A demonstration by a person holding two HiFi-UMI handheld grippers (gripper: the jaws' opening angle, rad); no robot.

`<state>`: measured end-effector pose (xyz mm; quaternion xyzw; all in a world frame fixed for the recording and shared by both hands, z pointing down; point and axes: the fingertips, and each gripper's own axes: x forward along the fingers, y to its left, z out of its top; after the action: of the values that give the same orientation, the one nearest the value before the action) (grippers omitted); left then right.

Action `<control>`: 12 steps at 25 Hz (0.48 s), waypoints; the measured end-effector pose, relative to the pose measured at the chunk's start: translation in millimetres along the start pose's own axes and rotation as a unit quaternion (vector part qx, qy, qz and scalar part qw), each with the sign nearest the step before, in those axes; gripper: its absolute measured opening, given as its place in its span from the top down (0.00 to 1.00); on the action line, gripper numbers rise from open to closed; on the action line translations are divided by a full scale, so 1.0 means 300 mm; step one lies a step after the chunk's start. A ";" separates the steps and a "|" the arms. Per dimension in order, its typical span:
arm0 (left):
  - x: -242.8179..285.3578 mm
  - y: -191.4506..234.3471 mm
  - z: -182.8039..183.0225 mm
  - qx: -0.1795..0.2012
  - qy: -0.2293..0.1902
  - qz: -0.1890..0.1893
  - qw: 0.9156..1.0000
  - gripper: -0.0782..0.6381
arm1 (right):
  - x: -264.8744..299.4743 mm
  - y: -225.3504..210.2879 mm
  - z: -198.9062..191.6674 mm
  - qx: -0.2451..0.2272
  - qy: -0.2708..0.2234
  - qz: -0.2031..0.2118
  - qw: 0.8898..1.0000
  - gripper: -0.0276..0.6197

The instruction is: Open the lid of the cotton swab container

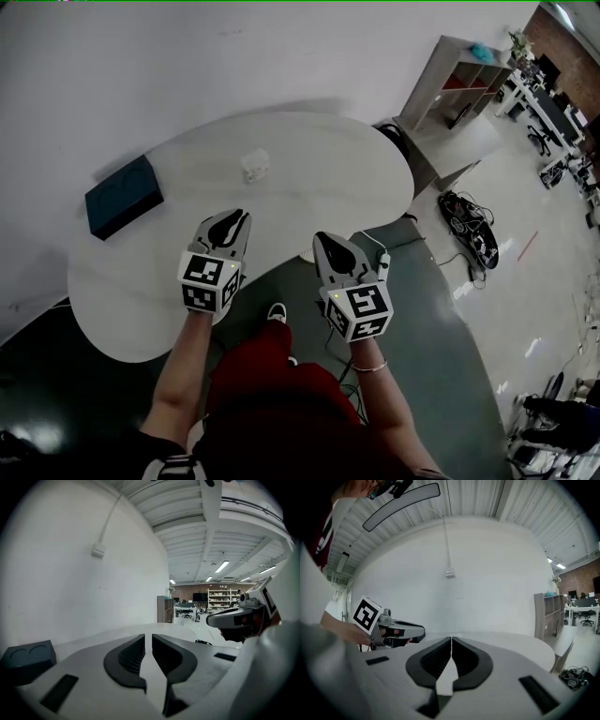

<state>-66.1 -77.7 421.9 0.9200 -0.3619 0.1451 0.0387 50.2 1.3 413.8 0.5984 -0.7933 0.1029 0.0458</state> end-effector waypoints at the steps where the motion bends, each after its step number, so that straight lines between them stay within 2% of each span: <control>1: 0.021 0.015 0.001 0.001 0.002 0.000 1.000 0.85 | 0.025 -0.006 0.001 0.001 0.002 0.003 1.000 0.93; 12: 0.214 0.163 -0.042 -0.010 0.030 -0.009 0.999 0.83 | 0.270 -0.074 -0.022 0.014 0.034 0.010 0.999 0.93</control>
<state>-57.5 -153.6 451.2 0.9181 -0.3534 0.1689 0.0604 48.5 -79.2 438.4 0.5875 -0.7955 0.1346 0.0632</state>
